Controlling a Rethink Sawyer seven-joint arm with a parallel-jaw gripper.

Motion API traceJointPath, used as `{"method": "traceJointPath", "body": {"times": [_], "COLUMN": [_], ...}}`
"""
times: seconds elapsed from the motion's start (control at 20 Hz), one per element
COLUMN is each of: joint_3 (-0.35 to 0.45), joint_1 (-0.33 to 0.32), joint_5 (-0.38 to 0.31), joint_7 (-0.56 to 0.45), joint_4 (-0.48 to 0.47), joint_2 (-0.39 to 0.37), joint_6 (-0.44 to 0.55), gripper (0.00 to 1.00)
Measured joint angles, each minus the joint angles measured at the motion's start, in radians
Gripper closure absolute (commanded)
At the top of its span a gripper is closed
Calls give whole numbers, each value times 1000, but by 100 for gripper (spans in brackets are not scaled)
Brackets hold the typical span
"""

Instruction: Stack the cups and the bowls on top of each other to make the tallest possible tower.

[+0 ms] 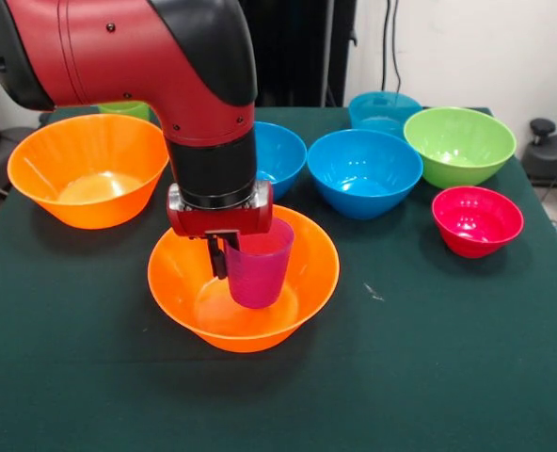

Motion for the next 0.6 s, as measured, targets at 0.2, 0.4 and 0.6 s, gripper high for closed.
{"method": "traceJointPath", "body": {"times": [0.2, 0.4, 0.6], "joint_3": [0, 0, 0], "joint_1": [-1, -1, -2], "joint_5": [-6, -7, -8], "joint_7": [0, 0, -14], "joint_4": [0, -1, -1], "joint_2": [1, 3, 4], "joint_6": [0, 0, 0], "gripper": [100, 100, 100]}}
